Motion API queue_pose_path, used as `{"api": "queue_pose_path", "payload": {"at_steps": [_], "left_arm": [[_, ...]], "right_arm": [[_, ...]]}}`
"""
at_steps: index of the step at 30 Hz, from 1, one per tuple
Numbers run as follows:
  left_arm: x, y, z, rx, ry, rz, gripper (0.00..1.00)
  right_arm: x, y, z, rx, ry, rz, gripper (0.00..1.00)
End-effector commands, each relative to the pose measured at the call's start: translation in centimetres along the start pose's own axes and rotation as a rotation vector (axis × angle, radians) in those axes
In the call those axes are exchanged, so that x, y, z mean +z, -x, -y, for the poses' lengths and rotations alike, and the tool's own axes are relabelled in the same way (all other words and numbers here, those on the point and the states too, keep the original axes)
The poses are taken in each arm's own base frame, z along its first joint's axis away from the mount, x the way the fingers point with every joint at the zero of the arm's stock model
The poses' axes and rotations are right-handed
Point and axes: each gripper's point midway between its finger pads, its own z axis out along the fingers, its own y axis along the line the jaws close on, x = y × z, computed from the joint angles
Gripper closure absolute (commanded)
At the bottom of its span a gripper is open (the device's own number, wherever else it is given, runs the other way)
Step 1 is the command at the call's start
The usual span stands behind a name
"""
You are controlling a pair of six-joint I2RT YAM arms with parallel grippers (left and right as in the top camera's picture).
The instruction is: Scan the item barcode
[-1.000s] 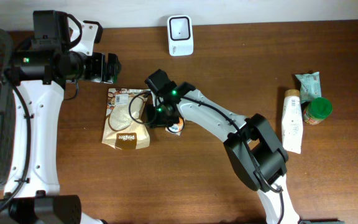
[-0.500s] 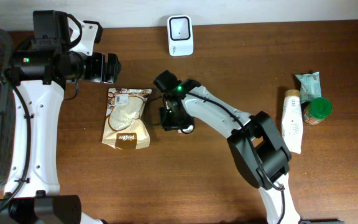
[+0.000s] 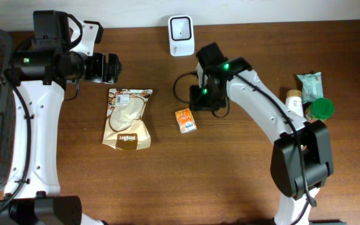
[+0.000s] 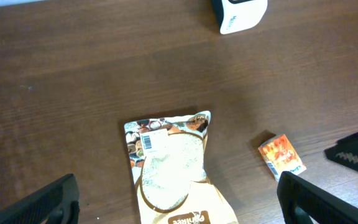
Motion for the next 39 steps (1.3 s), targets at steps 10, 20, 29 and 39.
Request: {"api": "queue_pose_path", "payload": {"at_steps": [10, 20, 29, 39], "left_arm": [[0.0, 0.0, -0.2, 0.011, 0.0, 0.001, 0.01], [0.0, 0.0, -0.2, 0.011, 0.0, 0.001, 0.01], [0.0, 0.0, -0.2, 0.011, 0.0, 0.001, 0.01], [0.0, 0.0, -0.2, 0.011, 0.0, 0.001, 0.01]], "right_arm": [[5.7, -2.8, 1.0, -0.027, 0.095, -0.036, 0.67], [8.0, -3.4, 1.0, -0.015, 0.127, -0.086, 0.66], [9.6, -4.0, 1.9, 0.046, 0.114, -0.126, 0.93], [4.2, -2.7, -2.3, -0.005, 0.407, -0.09, 0.96]]}}
